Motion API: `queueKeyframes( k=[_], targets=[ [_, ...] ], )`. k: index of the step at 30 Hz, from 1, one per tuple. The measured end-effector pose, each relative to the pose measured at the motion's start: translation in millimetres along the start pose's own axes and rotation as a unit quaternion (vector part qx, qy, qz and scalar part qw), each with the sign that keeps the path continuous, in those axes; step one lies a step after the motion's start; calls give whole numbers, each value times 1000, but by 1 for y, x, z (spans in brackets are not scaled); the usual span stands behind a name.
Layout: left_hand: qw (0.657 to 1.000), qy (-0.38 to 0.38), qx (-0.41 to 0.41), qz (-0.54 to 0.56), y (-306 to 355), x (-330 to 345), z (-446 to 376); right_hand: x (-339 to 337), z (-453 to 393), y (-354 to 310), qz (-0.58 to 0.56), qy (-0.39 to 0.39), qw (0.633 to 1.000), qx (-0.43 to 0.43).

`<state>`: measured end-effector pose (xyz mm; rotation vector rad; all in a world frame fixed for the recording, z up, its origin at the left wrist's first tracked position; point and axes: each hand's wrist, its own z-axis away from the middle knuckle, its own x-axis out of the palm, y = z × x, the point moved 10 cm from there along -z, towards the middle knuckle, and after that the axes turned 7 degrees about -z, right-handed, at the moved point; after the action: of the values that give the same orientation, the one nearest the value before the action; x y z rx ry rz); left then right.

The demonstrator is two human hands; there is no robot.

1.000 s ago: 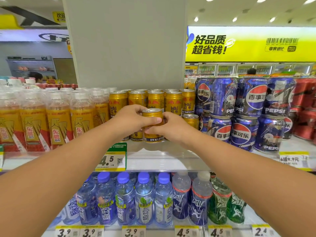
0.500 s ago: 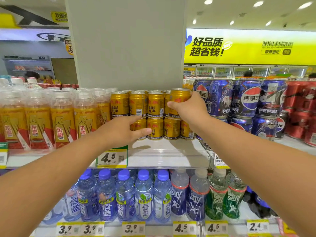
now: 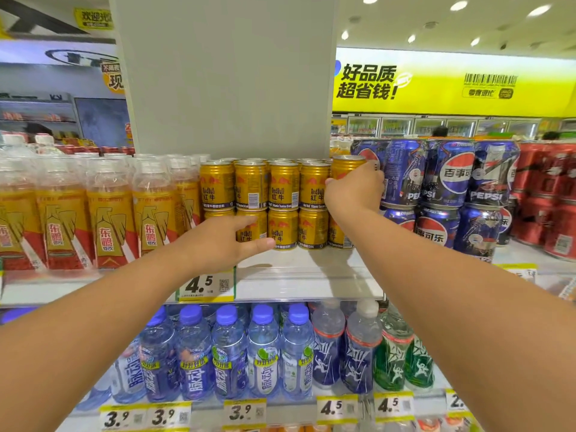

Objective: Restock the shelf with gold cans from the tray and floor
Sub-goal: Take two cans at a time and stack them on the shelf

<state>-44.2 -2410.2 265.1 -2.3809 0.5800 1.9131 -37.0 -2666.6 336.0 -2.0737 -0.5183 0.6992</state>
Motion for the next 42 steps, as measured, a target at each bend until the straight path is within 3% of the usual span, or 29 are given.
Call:
queueKeyframes(
  k=[11, 23, 28, 32, 42],
  targets=[
    [999, 10, 20, 24, -6, 3, -1, 18, 5, 17, -35, 41, 999, -9],
    [998, 8, 22, 58, -12, 15, -2, 33, 5, 23, 43, 53, 996, -59],
    [997, 5, 17, 77, -13, 15, -2, 27, 8, 20, 150, 92, 983, -59],
    [997, 3, 17, 78, -9, 16, -1, 31, 3, 19, 175, 73, 980, -62],
    [999, -3, 15, 45, -7, 17, 0, 43, 19, 24, 116, -13, 989, -91]
  ],
)
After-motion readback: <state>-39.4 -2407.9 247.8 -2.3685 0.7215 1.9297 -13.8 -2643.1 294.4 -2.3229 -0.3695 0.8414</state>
